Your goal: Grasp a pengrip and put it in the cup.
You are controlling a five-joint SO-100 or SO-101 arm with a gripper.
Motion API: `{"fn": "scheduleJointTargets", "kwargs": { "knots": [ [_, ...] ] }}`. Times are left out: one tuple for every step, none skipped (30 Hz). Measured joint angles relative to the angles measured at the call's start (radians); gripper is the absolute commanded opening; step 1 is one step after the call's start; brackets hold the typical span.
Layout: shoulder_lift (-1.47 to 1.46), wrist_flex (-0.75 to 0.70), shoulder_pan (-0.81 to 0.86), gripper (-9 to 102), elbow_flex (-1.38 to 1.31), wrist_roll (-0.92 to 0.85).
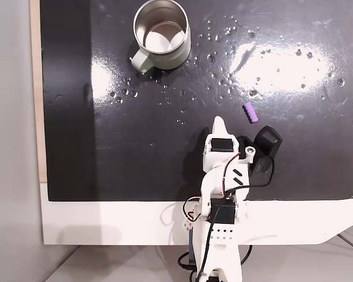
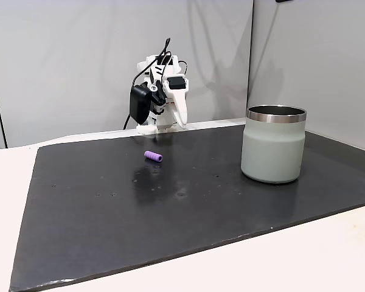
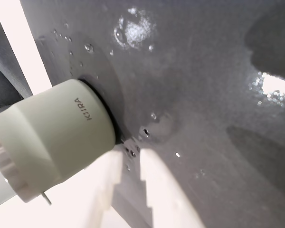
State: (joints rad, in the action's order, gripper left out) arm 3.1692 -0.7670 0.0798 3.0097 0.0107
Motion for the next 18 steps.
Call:
{"fn": "scheduleJointTargets", "kwargs": {
  "knots": [
    [0.000,0.000,-0.002,0,0.000,-0.006],
    [0.000,0.000,-0.031,0,0.000,-0.014],
    [0.000,0.000,-0.044,0,0.000,-0.015],
    [0.000,0.002,-0.060,0,0.000,-0.015],
    [0.000,0.002,-0.061,0,0.002,-0.015],
    [0.000,0.002,-0.063,0,0.002,-0.015],
    [0.000,0.002,-0.061,0,0.002,-0.015],
    [0.000,0.002,-0.060,0,0.002,-0.017],
    [0.000,0.002,-0.060,0,0.002,-0.018],
    [0.000,0.002,-0.063,0,0.002,-0.023],
    [0.000,0.002,-0.069,0,0.002,-0.026],
    [0.000,0.002,-0.080,0,0.002,-0.026],
    [0.000,0.002,-0.081,0,0.000,-0.026],
    [0.000,0.002,-0.080,0,-0.005,-0.026],
    [0.000,0.002,-0.074,0,-0.017,-0.026],
    [0.000,0.002,-0.071,0,-0.034,-0.026],
    [-0.003,0.002,-0.069,0,-0.055,-0.025],
    [-0.017,0.002,-0.069,0,-0.089,-0.025]
  ]
}}
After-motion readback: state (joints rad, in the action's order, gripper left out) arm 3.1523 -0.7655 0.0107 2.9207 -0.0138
